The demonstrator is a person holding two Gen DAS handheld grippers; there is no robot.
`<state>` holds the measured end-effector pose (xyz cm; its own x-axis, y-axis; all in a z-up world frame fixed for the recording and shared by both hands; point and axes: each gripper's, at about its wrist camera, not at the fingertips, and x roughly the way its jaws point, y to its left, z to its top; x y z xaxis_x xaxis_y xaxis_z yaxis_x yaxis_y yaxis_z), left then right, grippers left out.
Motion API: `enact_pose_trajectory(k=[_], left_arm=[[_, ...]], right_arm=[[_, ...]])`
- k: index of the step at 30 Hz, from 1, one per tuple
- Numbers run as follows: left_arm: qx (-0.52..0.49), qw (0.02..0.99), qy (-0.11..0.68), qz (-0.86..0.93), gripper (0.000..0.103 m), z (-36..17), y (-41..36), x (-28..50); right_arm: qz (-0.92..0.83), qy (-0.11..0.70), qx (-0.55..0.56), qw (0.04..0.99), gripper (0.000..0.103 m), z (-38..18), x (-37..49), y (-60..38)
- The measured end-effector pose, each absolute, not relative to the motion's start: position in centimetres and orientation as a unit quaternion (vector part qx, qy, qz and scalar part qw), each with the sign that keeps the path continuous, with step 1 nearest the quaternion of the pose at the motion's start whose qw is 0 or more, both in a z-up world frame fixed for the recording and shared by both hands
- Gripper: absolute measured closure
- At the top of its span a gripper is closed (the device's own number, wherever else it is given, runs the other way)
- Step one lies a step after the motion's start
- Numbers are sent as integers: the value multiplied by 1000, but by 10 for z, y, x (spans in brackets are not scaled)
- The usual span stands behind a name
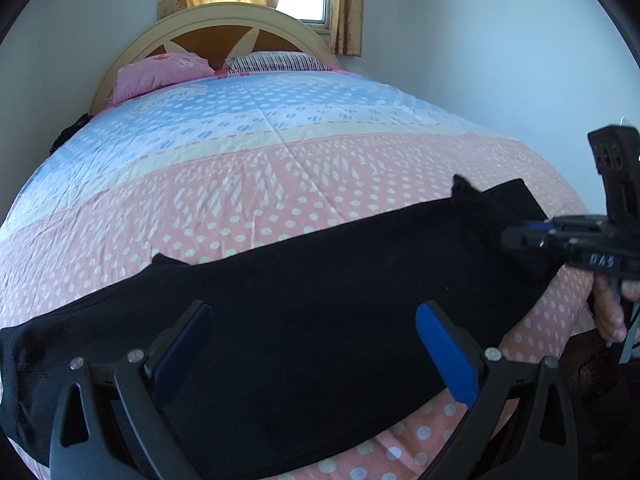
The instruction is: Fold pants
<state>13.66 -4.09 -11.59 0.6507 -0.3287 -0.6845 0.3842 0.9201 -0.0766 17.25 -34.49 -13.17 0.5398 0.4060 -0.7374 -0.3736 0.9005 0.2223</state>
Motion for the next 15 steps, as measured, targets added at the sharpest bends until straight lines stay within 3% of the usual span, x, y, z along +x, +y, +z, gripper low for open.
enact_pose_trajectory(k=[3, 7, 13, 15], left_arm=[[26, 903, 373, -214, 0, -114, -50, 141], [14, 893, 380, -239, 0, -112, -67, 146], [-13, 877, 392, -277, 1, -109, -97, 155], [-29, 866, 405, -291, 7, -111, -107, 161]], right_arm=[[235, 435, 9, 869, 88, -142, 171, -342], [274, 424, 35, 862, 68, -129, 159, -359], [256, 391, 102, 878, 67, -119, 152, -416], [234, 390, 129, 881, 67, -121, 156, -430]])
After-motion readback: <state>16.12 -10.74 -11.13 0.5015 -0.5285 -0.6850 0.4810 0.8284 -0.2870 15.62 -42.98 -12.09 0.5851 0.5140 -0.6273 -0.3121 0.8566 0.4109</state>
